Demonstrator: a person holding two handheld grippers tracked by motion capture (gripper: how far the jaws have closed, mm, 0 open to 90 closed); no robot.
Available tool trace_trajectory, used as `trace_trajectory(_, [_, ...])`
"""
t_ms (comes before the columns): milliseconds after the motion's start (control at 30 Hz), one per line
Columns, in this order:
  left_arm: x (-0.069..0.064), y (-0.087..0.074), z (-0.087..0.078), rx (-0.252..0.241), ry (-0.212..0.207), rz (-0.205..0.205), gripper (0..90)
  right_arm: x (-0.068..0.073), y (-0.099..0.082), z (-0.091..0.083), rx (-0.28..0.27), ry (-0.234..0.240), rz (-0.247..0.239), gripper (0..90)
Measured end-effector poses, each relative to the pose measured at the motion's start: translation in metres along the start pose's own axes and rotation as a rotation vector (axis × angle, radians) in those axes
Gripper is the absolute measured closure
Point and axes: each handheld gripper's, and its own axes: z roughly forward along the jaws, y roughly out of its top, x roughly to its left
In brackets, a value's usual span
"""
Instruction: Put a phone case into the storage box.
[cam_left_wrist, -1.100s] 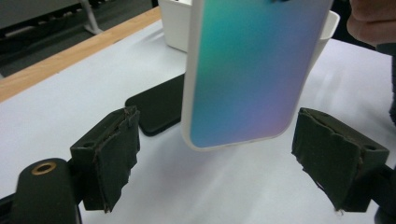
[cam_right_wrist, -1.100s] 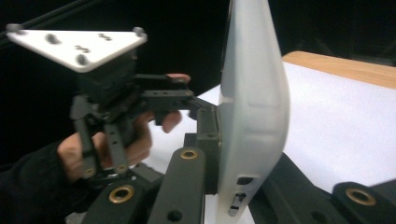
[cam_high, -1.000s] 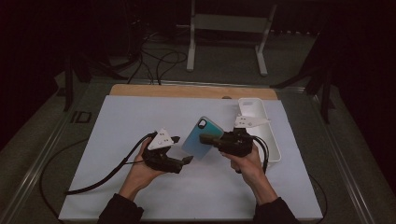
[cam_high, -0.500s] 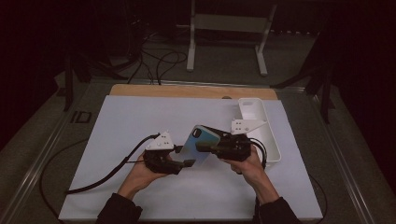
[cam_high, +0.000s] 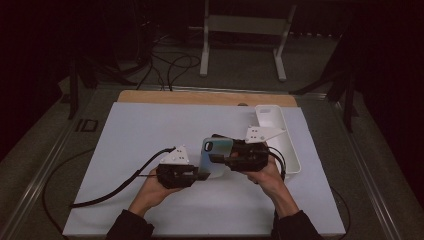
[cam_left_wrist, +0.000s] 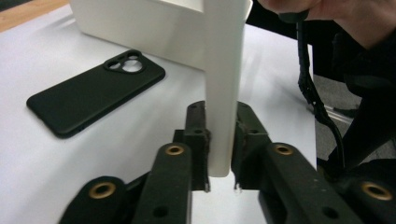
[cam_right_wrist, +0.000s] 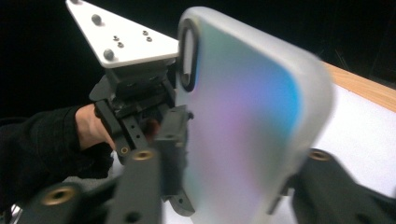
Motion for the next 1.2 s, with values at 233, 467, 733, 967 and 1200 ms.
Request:
trace_trajectory(233, [-0.001, -0.001, 0.001, -0.009, 0.068, -0.01, 81.3, 0.005, 0.0, 0.006, 0.041, -0.126, -0.005, 24.9])
trace_trajectory(467, [0.002, -0.002, -0.002, -0.013, 0.134, -0.03, 81.3, 0.006, -0.001, 0.004, 0.053, -0.223, 0.018, 10.2])
trace_trajectory(733, [0.005, -0.003, -0.001, -0.022, 0.21, -0.076, 81.3, 0.006, -0.001, 0.001, 0.043, -0.277, 0.057, 7.6])
trace_trajectory(967, [0.004, -0.003, 0.002, -0.019, 0.253, -0.096, 81.2, 0.007, 0.002, 0.0, 0.006, -0.323, 0.129, 7.3])
trace_trajectory(1200, [0.003, -0.005, 0.005, -0.018, 0.267, -0.109, 81.2, 0.011, 0.009, 0.008, -0.025, -0.343, 0.173, 7.5])
